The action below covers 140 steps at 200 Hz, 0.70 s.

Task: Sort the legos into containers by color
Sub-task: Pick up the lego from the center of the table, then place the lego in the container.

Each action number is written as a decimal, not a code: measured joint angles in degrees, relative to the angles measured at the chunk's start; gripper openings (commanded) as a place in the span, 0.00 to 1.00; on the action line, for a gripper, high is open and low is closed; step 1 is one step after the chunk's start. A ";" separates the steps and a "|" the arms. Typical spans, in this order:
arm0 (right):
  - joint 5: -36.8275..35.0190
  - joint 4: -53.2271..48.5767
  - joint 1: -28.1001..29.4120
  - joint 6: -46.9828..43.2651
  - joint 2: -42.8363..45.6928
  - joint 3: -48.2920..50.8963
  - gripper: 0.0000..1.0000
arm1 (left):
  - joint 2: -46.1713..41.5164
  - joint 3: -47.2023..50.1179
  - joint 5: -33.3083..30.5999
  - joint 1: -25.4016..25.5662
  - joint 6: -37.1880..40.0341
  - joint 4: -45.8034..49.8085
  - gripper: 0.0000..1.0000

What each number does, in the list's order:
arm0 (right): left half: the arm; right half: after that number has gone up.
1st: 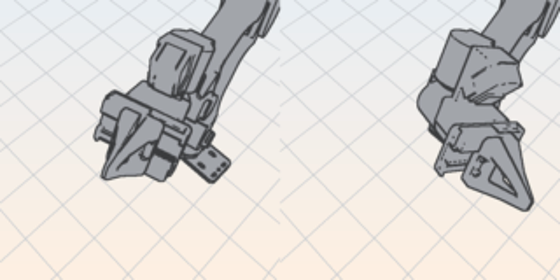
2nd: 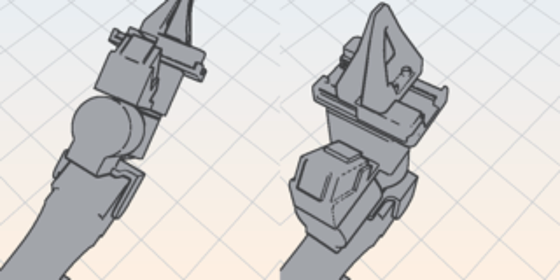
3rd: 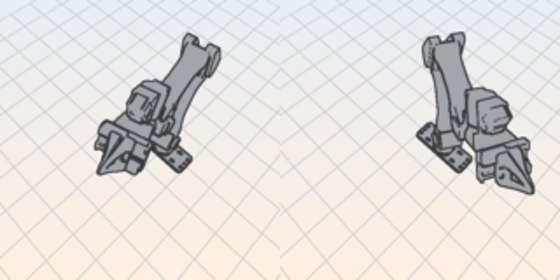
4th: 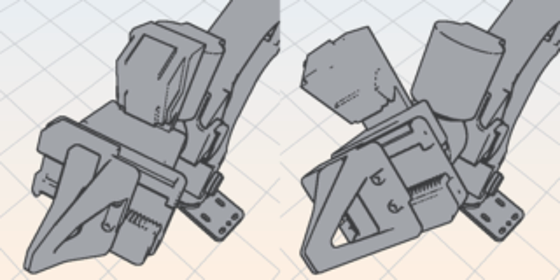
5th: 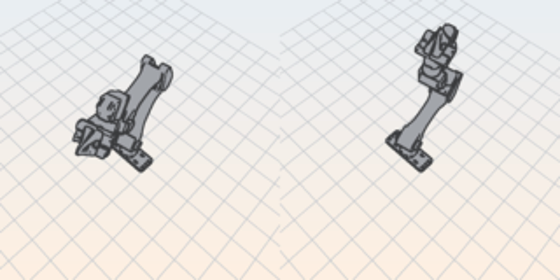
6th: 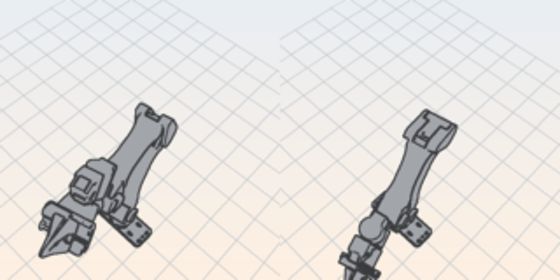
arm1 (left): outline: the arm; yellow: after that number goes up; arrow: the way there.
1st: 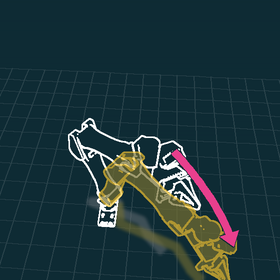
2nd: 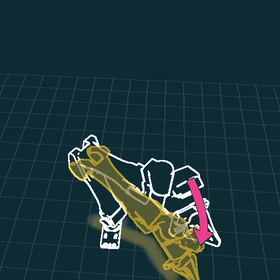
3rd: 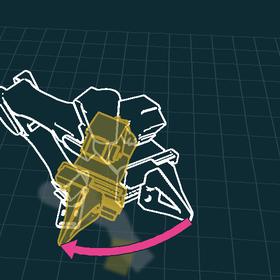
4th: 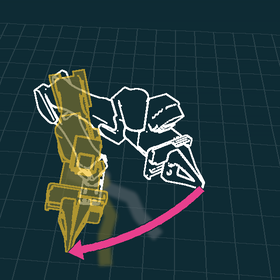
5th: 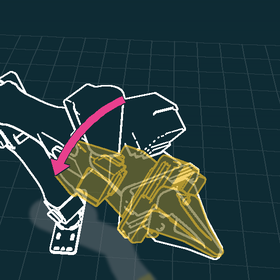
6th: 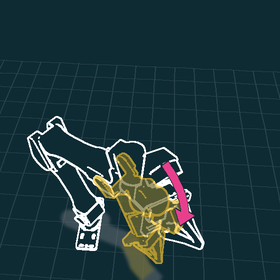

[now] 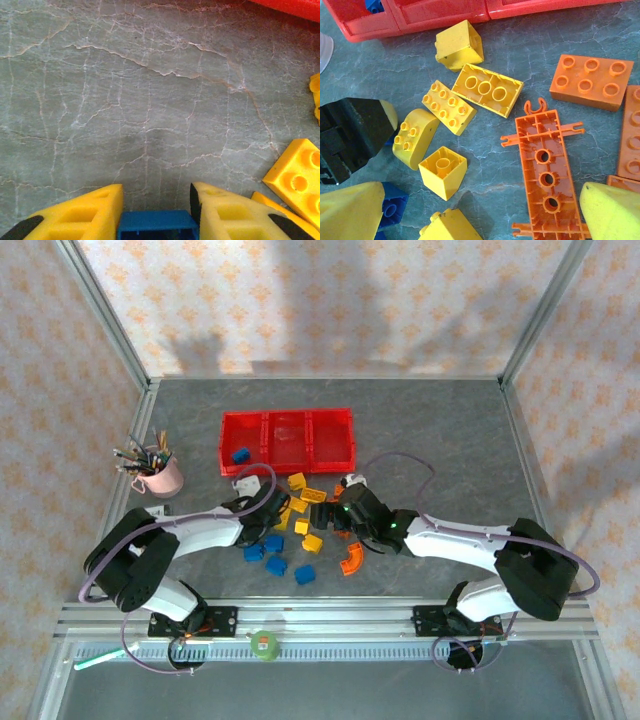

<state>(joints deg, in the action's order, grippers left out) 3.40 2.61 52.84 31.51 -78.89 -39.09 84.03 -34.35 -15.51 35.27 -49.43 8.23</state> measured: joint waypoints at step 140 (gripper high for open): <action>-1.03 0.02 -1.79 0.00 -1.42 -10.27 1.00 | -7.41 -15.82 -3.82 -13.86 11.93 3.28 0.30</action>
<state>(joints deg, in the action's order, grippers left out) 2.37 2.63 51.05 31.51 -80.31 -49.36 76.62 -50.17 -19.33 21.41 -37.50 11.51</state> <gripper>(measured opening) 0.998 0.306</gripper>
